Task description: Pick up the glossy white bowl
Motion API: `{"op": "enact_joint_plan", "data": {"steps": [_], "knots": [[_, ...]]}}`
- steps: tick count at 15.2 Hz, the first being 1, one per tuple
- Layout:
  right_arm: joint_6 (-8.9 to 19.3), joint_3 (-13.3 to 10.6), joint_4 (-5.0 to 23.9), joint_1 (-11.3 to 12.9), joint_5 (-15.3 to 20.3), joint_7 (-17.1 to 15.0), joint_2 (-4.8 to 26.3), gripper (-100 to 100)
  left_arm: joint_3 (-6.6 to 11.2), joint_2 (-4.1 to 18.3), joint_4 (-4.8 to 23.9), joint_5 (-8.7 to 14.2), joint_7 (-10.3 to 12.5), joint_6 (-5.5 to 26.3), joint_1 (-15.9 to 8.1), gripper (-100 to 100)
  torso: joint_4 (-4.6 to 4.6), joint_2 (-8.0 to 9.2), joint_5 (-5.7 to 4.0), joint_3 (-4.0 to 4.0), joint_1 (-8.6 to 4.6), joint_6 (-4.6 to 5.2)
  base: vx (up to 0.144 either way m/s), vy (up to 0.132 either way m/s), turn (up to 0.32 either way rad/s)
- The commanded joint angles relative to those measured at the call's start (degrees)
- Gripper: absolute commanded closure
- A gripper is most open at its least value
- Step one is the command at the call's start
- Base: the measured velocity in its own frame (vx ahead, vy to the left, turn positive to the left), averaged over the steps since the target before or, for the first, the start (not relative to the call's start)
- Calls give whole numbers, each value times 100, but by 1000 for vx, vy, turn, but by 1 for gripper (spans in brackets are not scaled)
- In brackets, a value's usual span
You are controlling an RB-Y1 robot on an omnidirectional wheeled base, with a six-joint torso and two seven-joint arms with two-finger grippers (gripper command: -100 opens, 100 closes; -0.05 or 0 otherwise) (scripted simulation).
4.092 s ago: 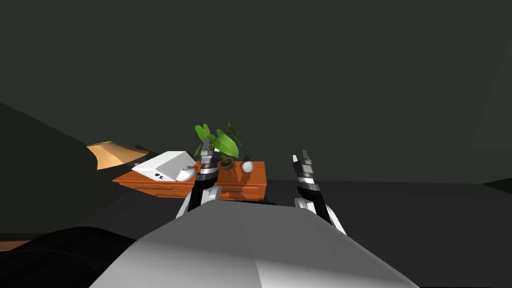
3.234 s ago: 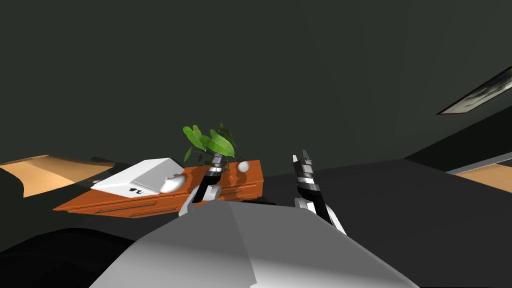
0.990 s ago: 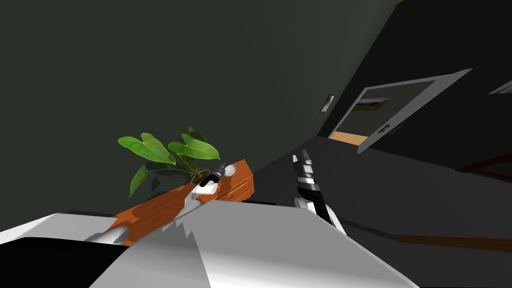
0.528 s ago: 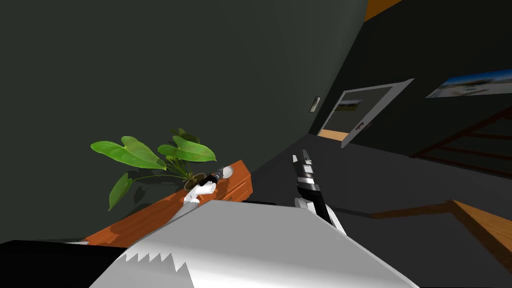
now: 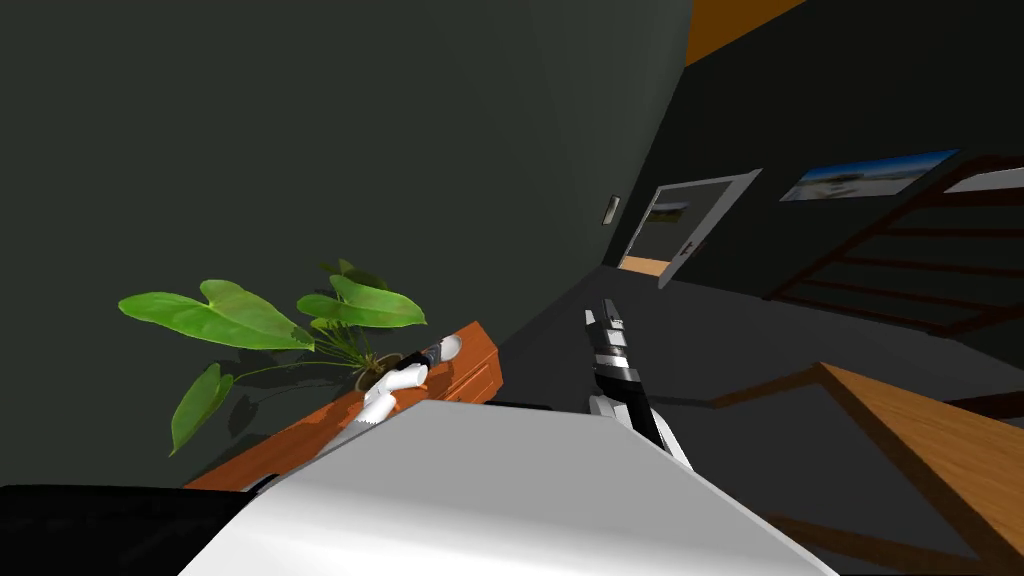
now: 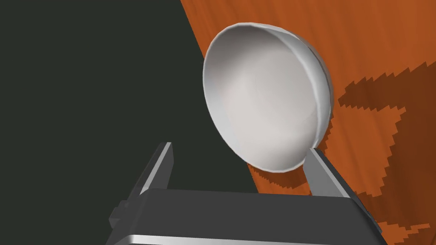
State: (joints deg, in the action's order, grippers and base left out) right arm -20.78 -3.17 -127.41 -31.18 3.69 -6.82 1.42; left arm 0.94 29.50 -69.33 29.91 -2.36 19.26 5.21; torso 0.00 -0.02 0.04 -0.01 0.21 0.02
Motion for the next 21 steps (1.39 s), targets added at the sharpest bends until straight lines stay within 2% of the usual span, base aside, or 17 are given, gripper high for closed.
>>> {"op": "enact_joint_plan", "data": {"steps": [1,2,3,4,5,6,8,10,13,16,19,21], "knots": [[0,0,0,0,0,0,0,0,5,46,238,100,-7,168,-73,-100,0,0,0,0,0,0,-22,23,-197],[0,0,0,0,0,0,0,0,7,116,425,245,-15,352,-165,-100,0,0,0,0,1,-1,-24,26,-293],[0,0,0,0,0,0,0,0,7,116,514,245,-15,362,-165,-100,0,1,0,0,1,2,-24,33,-245],[0,0,0,0,0,0,0,0,9,183,674,384,-23,548,-255,-100,0,1,1,0,3,0,-31,37,-251],[0,0,0,0,0,0,0,0,9,183,779,384,-23,548,-255,-100,0,2,1,1,5,1,-30,36,-190],[0,0,0,0,0,0,0,0,11,246,1033,517,-30,709,-341,-100,0,2,1,1,6,-2,-30,31,-228],[0,0,0,0,0,0,0,0,11,246,1033,517,-30,726,-341,-100,0,3,1,2,5,-2,-25,28,-124],[0,0,0,0,0,0,0,0,16,362,1405,762,-45,1028,-501,-100,0,0,0,0,1,-2,-23,26,-236],[0,1,0,-1,0,0,0,0,16,362,1503,762,-45,1055,-501,-100,0,0,1,0,4,-4,-19,25,-115],[0,0,0,-1,0,0,0,0,22,461,1875,976,-57,1341,-642,-100,-1,-4,-1,-2,-3,-2,-16,12,-161],[0,0,0,0,0,0,0,0,24,504,2091,1069,-63,1466,-703,-100,-1,-3,0,-1,1,-1,-20,24,-168],[0,1,0,-1,0,0,0,0,28,576,2392,1226,-72,1676,-807,-100,0,-2,1,-1,2,-2,-22,23,-179]]}}
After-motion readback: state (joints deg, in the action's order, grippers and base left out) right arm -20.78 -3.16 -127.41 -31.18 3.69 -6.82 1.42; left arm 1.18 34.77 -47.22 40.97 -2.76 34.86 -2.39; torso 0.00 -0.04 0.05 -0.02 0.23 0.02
